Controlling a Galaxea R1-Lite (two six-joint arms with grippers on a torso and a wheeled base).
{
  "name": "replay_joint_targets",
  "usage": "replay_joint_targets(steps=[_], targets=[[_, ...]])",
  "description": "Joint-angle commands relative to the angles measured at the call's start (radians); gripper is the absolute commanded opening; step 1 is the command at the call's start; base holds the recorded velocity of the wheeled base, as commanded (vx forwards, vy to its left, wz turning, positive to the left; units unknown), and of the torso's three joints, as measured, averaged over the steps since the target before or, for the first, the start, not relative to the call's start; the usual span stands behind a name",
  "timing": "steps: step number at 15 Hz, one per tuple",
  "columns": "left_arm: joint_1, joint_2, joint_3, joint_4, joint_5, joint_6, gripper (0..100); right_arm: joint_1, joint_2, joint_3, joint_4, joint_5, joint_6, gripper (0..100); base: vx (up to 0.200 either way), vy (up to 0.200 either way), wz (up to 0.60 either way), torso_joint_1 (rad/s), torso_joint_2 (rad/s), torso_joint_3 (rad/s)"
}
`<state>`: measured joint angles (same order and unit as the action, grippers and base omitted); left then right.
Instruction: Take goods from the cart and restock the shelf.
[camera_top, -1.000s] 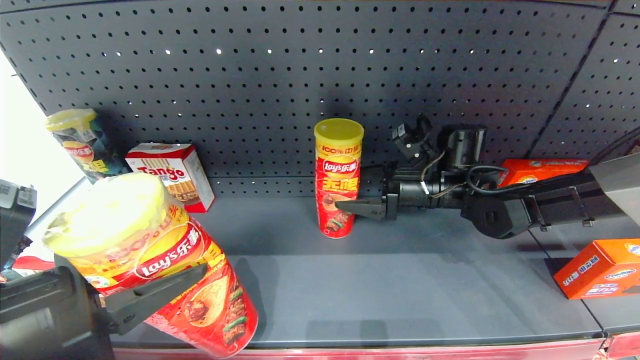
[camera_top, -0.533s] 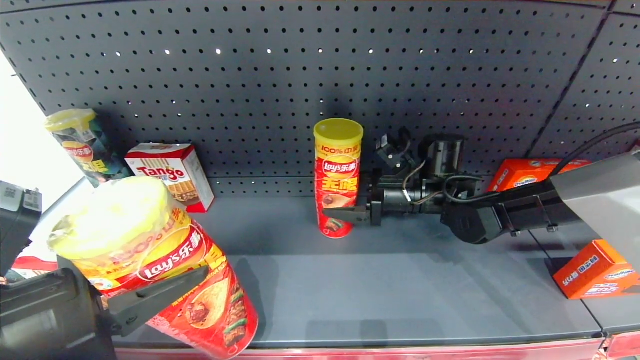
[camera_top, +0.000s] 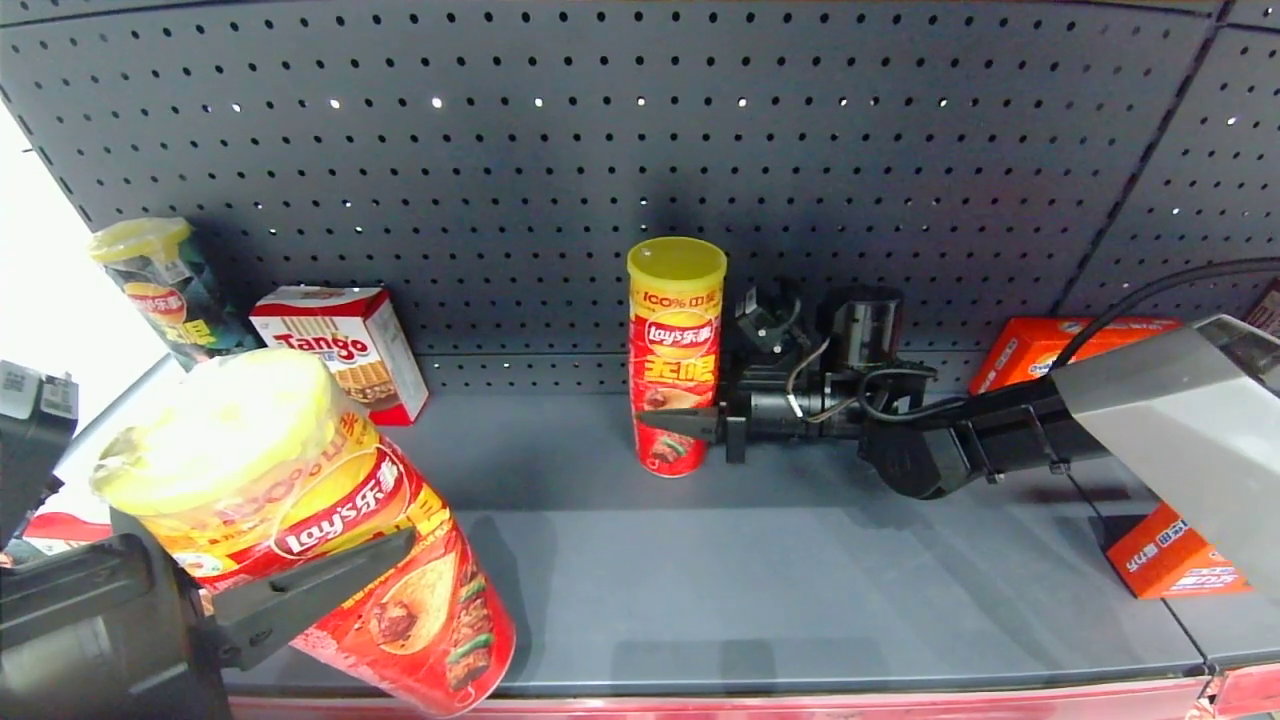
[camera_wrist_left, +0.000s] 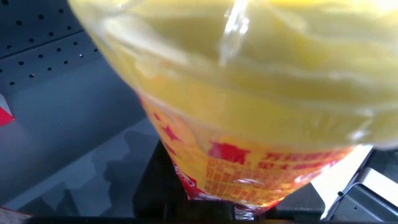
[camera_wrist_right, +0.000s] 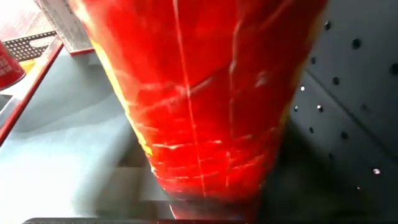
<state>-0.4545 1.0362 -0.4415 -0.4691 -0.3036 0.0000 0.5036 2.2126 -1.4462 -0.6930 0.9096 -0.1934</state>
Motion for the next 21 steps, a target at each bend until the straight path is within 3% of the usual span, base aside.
replay_joint_targets(steps=[1, 9, 13, 17, 19, 21], targets=[[0.000, -0.001, 0.000, 0.000, 0.001, 0.000, 0, 0.001, -0.005, 0.006, 0.001, 0.000, 0.000, 0, 0.000, 0.000, 0.00, 0.000, 0.00, 0.000], [-0.001, -0.002, -0.005, 0.000, -0.002, 0.002, 0, 0.061, -0.195, 0.145, -0.016, -0.060, 0.002, 0, 0.000, 0.000, 0.00, 0.000, 0.00, 0.000], [-0.001, -0.005, -0.003, 0.001, 0.001, 0.002, 0, 0.124, -0.352, 0.438, -0.171, -0.115, 0.000, 0, 0.000, 0.000, 0.00, 0.000, 0.00, 0.000], [-0.001, -0.005, -0.005, 0.000, 0.000, 0.002, 0, 0.131, -0.410, 0.698, -0.347, -0.118, 0.000, 0, 0.000, 0.000, 0.00, 0.000, 0.00, 0.000], [-0.001, -0.005, -0.005, 0.001, 0.000, 0.002, 0, 0.131, -0.409, 0.713, -0.362, -0.118, -0.001, 0, 0.000, 0.000, 0.00, 0.000, 0.00, 0.000], [-0.001, -0.002, -0.006, 0.000, 0.001, 0.002, 0, 0.130, -0.404, 0.810, -0.442, -0.118, -0.001, 0, 0.000, 0.000, 0.00, 0.000, 0.00, 0.000]])
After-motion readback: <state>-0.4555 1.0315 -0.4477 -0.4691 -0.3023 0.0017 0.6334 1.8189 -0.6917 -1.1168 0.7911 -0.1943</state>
